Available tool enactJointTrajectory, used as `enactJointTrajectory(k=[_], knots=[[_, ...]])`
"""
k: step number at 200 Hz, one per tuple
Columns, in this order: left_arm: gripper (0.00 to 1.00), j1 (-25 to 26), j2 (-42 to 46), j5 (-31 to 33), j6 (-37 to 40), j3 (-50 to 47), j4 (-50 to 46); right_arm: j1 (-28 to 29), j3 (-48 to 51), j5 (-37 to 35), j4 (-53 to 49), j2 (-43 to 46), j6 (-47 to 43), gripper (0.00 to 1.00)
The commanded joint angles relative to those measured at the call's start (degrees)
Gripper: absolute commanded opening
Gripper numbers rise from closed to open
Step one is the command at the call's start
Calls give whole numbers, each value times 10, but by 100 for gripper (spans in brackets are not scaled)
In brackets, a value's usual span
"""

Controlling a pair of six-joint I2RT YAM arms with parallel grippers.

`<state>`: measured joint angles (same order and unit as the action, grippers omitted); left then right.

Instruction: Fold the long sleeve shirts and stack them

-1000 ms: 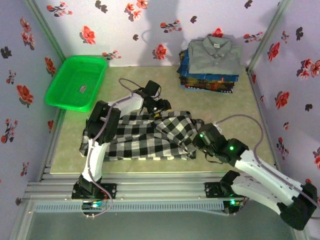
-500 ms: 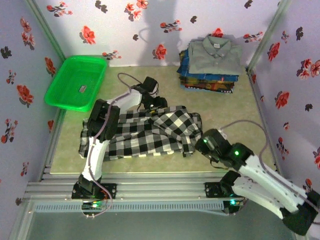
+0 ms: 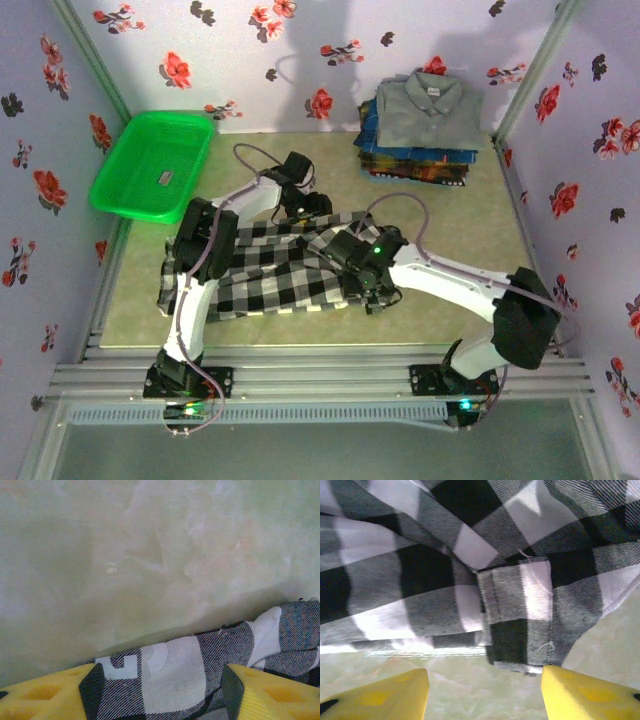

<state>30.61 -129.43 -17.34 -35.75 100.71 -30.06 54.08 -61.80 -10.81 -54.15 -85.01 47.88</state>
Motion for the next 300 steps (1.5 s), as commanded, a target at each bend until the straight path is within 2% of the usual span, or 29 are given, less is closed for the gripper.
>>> enactJointTrajectory(k=[1, 34, 58, 99, 144, 188, 220, 262, 300], knots=[[66, -5, 10, 2, 8, -13, 0, 4, -19, -45, -16, -26, -17, 61], [66, -7, 18, 3, 6, -28, 10, 5, -23, -68, -2, -74, -9, 58], [66, -8, 22, 3, 7, -39, 12, -2, -23, -106, -10, -109, -5, 53], [66, -12, 27, 3, 10, -54, 15, -19, -26, -148, -14, -110, 3, 32], [66, -18, 30, 5, 12, -58, 15, -25, -12, -139, -23, -42, 7, 0], [66, -27, 27, 5, 10, -61, 18, -42, 39, -94, 4, 40, 25, 0], [65, -46, 27, 13, 0, -65, 19, -45, 51, -44, 26, 169, 57, 0], [65, -66, 26, 17, 16, -62, 10, -66, 71, -24, 12, 352, 140, 0], [65, -84, 28, 32, 19, -63, 2, -69, 80, 8, -32, 428, 218, 0]])
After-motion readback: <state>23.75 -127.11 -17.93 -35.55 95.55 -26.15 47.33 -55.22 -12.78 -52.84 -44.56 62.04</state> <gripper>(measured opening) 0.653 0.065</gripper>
